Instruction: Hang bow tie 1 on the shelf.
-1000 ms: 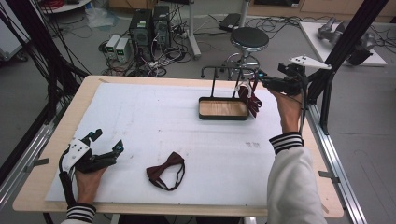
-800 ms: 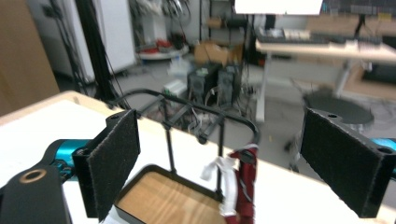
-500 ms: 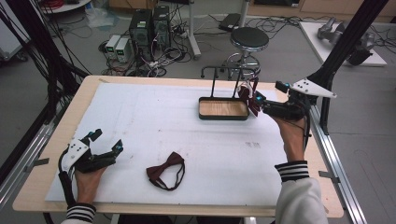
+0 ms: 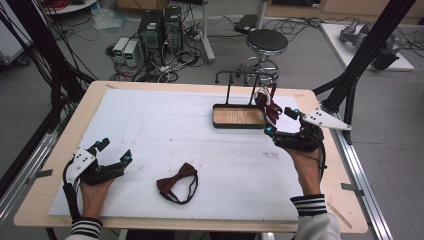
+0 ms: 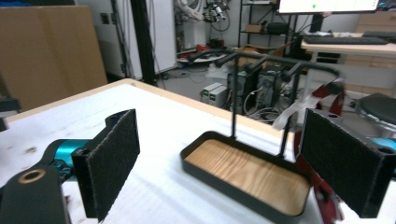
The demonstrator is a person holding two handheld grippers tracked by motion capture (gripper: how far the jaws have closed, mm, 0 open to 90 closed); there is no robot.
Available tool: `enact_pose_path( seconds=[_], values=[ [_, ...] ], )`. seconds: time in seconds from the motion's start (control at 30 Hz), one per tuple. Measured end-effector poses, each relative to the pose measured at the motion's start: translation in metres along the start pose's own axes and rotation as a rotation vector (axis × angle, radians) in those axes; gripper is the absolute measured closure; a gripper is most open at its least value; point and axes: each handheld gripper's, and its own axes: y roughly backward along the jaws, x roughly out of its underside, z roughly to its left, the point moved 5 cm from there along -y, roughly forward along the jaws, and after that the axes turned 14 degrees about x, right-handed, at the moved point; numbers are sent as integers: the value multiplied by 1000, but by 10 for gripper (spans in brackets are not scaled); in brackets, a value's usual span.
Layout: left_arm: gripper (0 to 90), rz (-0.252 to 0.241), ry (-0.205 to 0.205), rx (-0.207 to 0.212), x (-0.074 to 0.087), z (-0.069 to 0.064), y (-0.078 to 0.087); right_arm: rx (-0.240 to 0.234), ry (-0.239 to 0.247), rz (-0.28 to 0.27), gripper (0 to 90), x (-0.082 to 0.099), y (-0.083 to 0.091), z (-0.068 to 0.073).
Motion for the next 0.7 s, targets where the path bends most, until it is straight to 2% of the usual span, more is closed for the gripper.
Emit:
enact_pose_path(
  seconds=[0.23,0.33,0.7],
  values=[
    [97,-1,-4,-1,0,-1,0,-35,13,-10,114,20,8,18],
    [96,-2,-6,-2,0,-1,0,-41,17,5,114,29,9,25],
    [97,-3,-11,0,0,-1,0,-58,1,21,114,51,12,37]
  ],
)
